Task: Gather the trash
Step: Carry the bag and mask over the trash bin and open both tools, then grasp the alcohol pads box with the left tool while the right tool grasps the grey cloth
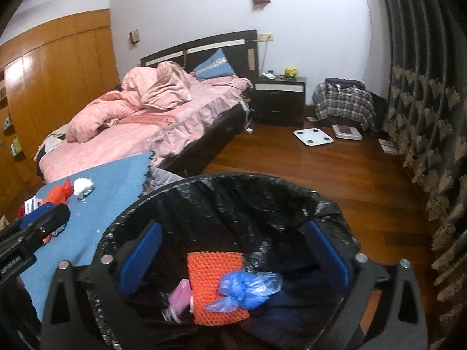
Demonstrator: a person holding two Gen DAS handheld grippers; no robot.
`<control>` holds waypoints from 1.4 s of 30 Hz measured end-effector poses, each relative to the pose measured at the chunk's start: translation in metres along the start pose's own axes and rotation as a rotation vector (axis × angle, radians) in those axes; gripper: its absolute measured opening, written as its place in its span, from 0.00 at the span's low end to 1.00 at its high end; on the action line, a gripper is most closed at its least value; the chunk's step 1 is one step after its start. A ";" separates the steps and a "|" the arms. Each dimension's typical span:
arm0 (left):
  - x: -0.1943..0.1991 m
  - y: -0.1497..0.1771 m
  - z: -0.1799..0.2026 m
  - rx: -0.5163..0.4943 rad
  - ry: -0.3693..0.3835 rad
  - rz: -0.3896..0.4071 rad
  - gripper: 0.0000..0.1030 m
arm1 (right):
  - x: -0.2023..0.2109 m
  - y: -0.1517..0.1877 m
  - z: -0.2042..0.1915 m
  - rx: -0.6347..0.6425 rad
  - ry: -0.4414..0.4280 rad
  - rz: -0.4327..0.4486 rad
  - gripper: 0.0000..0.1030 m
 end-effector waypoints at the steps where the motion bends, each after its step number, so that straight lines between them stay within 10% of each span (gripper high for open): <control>1: 0.002 0.001 -0.007 0.003 -0.016 0.004 0.75 | -0.001 0.002 -0.005 0.009 -0.008 -0.003 0.94; 24: 0.055 0.042 -0.210 0.132 -0.396 -0.013 0.82 | -0.033 0.020 -0.190 0.240 -0.276 -0.042 0.94; 42: 0.035 0.058 -0.264 0.190 -0.453 -0.065 0.67 | -0.077 0.046 -0.249 0.303 -0.316 -0.120 0.94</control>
Point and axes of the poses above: each gripper's, at about its wrist camera, not at the fingertips, and x roughly against the way its jaws point, z to its right, y to its underside, the point moved 10 cm from there along -x, roughly the way its jaws point, and after that the axes turned 7 degrees about -y, right-handed, at the moved point
